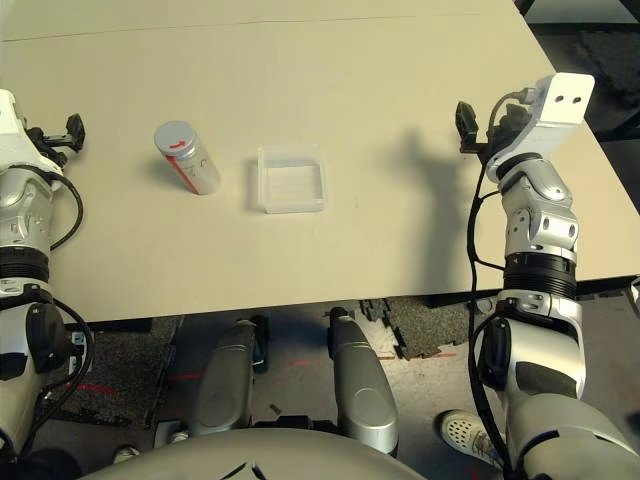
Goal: Pour the medicine from the bottle into the box.
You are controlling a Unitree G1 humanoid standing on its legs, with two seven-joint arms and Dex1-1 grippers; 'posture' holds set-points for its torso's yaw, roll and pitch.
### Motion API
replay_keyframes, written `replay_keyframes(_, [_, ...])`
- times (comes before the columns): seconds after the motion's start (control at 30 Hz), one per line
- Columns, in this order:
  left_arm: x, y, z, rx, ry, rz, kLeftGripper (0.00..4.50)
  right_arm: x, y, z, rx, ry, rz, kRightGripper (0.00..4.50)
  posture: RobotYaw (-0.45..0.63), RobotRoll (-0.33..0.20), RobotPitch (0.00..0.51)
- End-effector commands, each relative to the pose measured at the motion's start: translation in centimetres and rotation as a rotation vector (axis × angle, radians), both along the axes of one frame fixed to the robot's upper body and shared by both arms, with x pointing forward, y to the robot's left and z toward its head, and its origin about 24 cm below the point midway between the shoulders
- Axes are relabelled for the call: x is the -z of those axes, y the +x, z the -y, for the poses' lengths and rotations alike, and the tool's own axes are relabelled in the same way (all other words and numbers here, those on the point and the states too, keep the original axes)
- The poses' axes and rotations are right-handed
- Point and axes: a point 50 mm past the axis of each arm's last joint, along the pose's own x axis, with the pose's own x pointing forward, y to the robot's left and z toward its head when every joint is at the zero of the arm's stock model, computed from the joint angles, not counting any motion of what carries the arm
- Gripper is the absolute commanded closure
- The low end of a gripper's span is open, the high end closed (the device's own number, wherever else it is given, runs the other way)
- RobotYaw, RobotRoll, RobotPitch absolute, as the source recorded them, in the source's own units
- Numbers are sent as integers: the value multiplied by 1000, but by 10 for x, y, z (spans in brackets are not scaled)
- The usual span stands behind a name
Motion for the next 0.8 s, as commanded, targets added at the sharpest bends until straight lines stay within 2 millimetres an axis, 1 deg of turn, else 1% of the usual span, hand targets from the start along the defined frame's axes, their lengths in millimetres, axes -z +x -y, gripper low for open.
replay_keyframes(0.03, [15,-3,-5,-24,-44,-40,28,6,-2,4,12,9,-11,0,25,0,266])
replay_keyframes(0.13, [13,7,7,27,-52,-36,28,-1,-3,7,15,-8,14,0,5,0,250])
replay_keyframes(0.23, [3,17,18,115,-53,-22,28,-6,-3,9,-5,-33,24,0,2,0,242])
replay_keyframes(0.3, [0,22,27,228,-61,-45,28,-8,-4,7,-39,-45,12,0,5,0,239])
replay_keyframes(0.37, [3,22,33,359,-70,-87,28,-10,-5,2,-97,-47,-7,0,19,0,242])
replay_keyframes(0.43, [7,16,34,460,-57,-125,28,-10,-8,-5,-175,-65,-44,0,23,0,244])
replay_keyframes(0.53, [9,-1,29,585,-34,-183,28,-11,-14,-21,-303,-99,-92,0,6,0,254])
replay_keyframes(0.67, [11,-24,27,663,-25,-238,28,-15,-20,-30,-370,-134,-100,0,12,0,268])
replay_keyframes(0.8, [2,-43,37,764,-17,-265,28,-19,-23,-37,-415,-142,-101,0,14,0,277])
